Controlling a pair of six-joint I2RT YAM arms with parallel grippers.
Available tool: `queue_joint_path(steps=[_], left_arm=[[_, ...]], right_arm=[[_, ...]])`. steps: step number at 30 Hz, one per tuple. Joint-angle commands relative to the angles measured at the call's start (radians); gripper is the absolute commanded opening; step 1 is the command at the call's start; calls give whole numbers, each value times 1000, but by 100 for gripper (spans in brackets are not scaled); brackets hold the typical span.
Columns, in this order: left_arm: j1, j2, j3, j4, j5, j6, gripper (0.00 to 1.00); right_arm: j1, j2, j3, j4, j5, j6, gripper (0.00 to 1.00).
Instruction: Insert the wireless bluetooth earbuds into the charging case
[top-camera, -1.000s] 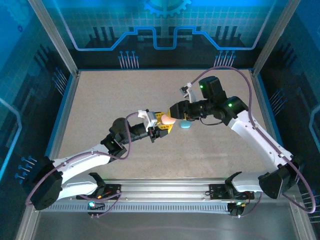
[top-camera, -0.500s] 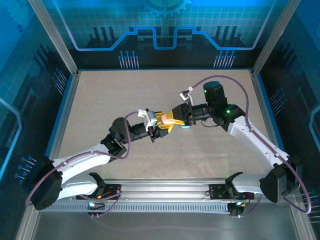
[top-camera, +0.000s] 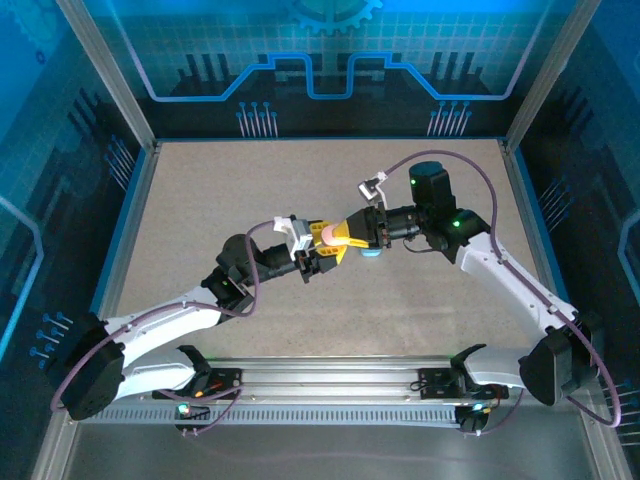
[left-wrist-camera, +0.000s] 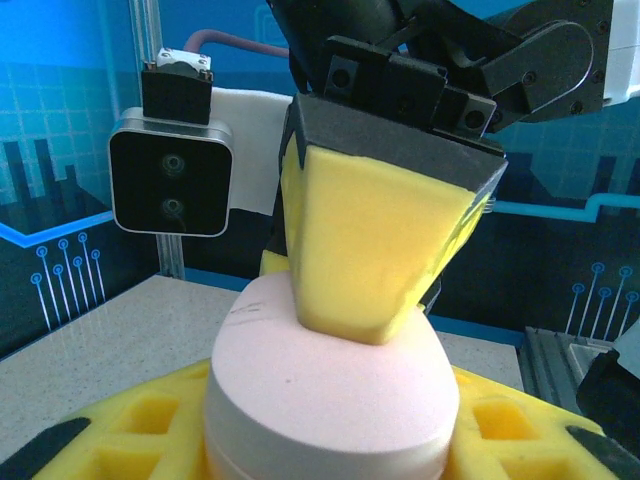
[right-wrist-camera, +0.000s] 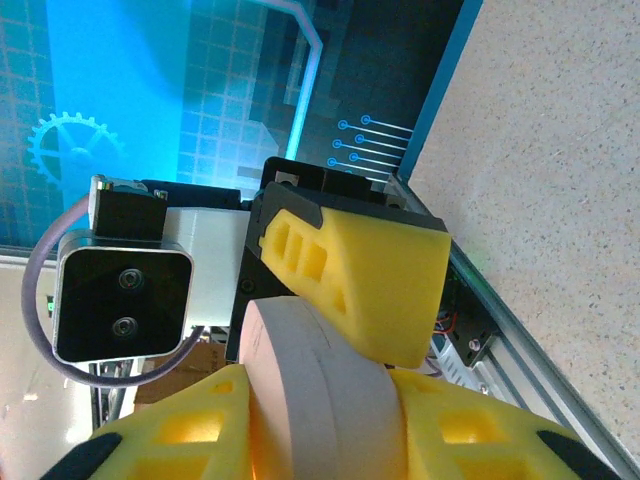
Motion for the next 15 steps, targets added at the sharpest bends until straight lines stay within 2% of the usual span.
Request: queue_joint_path(steps=[1, 5, 10, 12, 15], left_arm=[[-4, 8, 38, -12, -21, 15, 43], [-5, 5, 28, -51, -45, 44, 47], [-4, -19, 12, -119, -77, 96, 62], [-5, -42, -6, -142, -99, 113, 68], [-5, -92, -48, -145, -135, 117, 70]], right_arm=[[-4, -3, -25, 0, 10, -7, 20], [-13, -9, -60, 73, 37, 51, 15], [-28, -9, -88, 96, 100, 72, 14], [-43, -8, -98, 69, 159, 54, 14], [-64, 7, -131, 40, 253, 25, 14]])
